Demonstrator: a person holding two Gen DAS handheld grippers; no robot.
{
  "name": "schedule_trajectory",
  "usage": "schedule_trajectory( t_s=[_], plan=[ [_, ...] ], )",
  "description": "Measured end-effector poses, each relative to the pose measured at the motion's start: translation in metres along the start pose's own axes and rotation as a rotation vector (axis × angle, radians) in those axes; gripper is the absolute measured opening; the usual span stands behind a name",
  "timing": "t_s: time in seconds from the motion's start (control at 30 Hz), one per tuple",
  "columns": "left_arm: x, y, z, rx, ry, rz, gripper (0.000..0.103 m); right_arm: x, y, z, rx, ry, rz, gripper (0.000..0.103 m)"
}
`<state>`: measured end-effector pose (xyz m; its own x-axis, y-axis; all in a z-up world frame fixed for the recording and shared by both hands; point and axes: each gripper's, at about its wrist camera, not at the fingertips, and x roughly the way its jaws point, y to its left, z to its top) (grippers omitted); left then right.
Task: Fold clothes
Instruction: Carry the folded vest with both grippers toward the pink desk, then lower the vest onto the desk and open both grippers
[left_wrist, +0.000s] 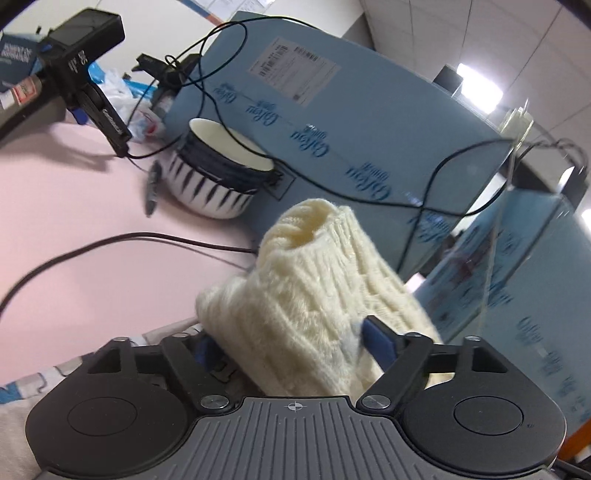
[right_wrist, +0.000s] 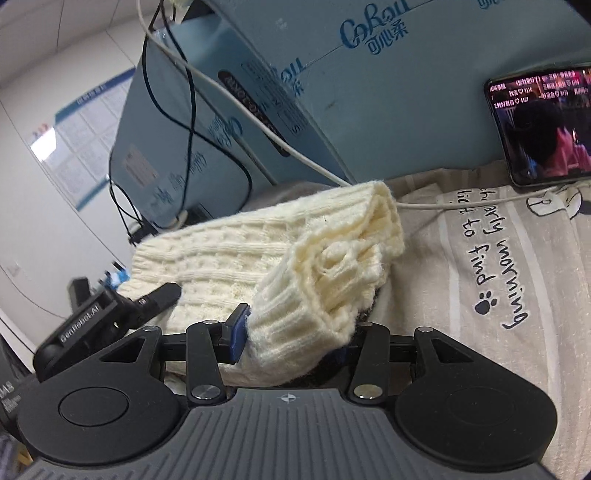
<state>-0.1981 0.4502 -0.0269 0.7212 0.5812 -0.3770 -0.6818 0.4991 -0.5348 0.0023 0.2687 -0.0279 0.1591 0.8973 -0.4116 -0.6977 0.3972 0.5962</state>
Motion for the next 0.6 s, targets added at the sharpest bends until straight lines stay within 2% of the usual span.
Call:
schedule_trajectory(
  t_s=[0.07, 0.37, 0.47, 0.6],
  plan=[
    [-0.001, -0.002, -0.001, 0.023, -0.004, 0.029, 0.090, 0.001, 0.001, -0.002, -0.016, 0.002, -0.016, 0.045],
    [-0.015, -0.013, -0.001, 0.085, -0.049, 0.072, 0.094, -0.006, 0.005, -0.001, -0.054, 0.009, -0.066, 0.060],
    [-0.025, -0.023, -0.002, 0.140, -0.085, 0.098, 0.095, -0.021, 0.009, 0.000, -0.079, 0.002, -0.099, 0.074],
    [-0.060, -0.043, -0.004, 0.207, -0.227, 0.143, 0.100, -0.052, 0.012, 0.002, -0.154, -0.061, -0.117, 0.093]
  ],
)
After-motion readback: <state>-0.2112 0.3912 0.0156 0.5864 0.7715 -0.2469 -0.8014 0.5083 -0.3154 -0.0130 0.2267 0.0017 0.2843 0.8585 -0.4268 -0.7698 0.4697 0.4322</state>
